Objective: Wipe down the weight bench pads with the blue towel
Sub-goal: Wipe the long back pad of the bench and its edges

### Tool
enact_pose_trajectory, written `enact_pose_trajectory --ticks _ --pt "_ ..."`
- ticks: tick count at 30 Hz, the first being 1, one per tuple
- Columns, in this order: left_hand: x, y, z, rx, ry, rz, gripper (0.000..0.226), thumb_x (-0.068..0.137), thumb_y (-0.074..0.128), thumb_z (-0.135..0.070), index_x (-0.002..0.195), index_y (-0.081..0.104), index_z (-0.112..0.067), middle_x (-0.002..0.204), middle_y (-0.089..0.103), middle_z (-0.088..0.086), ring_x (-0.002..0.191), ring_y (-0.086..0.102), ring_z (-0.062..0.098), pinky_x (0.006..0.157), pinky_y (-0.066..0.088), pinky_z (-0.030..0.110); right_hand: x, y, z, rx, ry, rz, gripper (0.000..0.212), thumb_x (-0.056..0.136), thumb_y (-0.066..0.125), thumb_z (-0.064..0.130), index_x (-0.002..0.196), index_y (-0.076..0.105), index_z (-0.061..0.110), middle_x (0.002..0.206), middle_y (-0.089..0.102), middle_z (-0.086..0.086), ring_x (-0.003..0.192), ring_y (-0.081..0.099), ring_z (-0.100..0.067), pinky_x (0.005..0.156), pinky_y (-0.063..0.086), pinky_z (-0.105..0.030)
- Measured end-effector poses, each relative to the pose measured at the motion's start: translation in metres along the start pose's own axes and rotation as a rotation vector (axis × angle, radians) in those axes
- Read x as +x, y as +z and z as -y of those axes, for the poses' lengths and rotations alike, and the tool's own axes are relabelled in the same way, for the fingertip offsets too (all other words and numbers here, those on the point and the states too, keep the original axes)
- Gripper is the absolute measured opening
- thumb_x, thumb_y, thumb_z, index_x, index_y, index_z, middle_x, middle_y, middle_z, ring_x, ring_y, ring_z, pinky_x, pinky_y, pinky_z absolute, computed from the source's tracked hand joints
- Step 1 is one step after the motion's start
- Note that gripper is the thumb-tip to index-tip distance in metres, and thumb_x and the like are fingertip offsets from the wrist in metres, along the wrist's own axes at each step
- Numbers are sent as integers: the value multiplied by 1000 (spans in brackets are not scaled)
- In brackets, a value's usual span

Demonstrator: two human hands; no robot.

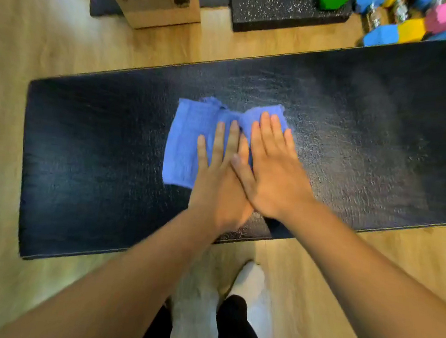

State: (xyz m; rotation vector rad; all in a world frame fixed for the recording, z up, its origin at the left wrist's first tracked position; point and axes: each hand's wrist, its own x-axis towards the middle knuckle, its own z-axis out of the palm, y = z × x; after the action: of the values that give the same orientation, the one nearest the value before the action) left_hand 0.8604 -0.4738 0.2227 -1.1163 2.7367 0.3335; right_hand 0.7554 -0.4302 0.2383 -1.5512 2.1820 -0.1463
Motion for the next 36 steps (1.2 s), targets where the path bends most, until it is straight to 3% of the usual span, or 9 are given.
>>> enact_pose_trajectory --ticks 4,7,12,19,25,27,30,33,36 --pt "-88 25 -39 -19 97 57 78 86 42 -42 151 14 -8 157 12 21 146 -3 39 114 9 60 -100 23 4 1 52 80 75 97 9 54 150 11 2 159 4 -15 147 -8 -25 118 2 -43" --pt "-88 26 -39 -29 169 67 79 84 45 -37 150 16 -5 155 17 25 145 6 41 112 16 59 -109 14 4 125 96 149 87 87 -10 65 151 3 8 159 -7 -8 144 -20 -14 117 -9 -34" --pt "1 5 -16 61 211 63 76 90 19 -46 149 -15 -13 158 -4 20 144 -15 38 116 -4 54 -18 -7 -11 1 120 1 80 92 3 59 150 0 3 158 -9 -16 145 -17 -23 119 -9 -40" --pt "147 -38 -4 150 119 109 88 88 39 -50 150 -17 -20 158 -18 13 143 -22 32 116 -9 51 122 -66 -36 89 209 63 69 99 15 51 151 1 8 160 -6 -13 147 -11 -23 118 -7 -41" --pt "67 -13 -52 146 148 23 84 91 26 -51 146 -24 -10 156 -11 23 144 -14 39 116 -2 55 16 -37 -49 106 135 0 73 97 11 54 151 2 5 160 -5 -13 146 -14 -19 119 -9 -37" --pt "12 9 -76 -9 159 -61 73 94 21 -42 149 -12 -8 156 10 24 145 5 40 115 9 55 -45 -18 -50 64 136 -6 76 96 9 55 150 9 2 159 4 -16 147 -7 -23 119 -1 -40" --pt "-52 29 -94 -48 278 -9 65 93 26 -30 150 13 0 155 20 24 145 9 40 114 16 54 -116 0 -52 -48 182 79 76 96 12 55 146 23 -1 153 27 -21 145 16 -28 112 17 -48" --pt "-51 28 -86 -48 341 60 68 90 41 -29 147 23 3 156 17 22 146 7 38 115 16 52 -113 -2 -53 -99 202 129 78 96 12 55 141 35 -4 148 35 -24 142 25 -30 109 20 -53" --pt "-2 10 -77 -43 351 53 75 89 27 -41 150 9 -1 158 8 21 146 -4 36 117 4 52 -64 -17 -57 -120 229 46 80 93 0 54 147 26 1 155 20 -23 146 12 -31 115 7 -54"
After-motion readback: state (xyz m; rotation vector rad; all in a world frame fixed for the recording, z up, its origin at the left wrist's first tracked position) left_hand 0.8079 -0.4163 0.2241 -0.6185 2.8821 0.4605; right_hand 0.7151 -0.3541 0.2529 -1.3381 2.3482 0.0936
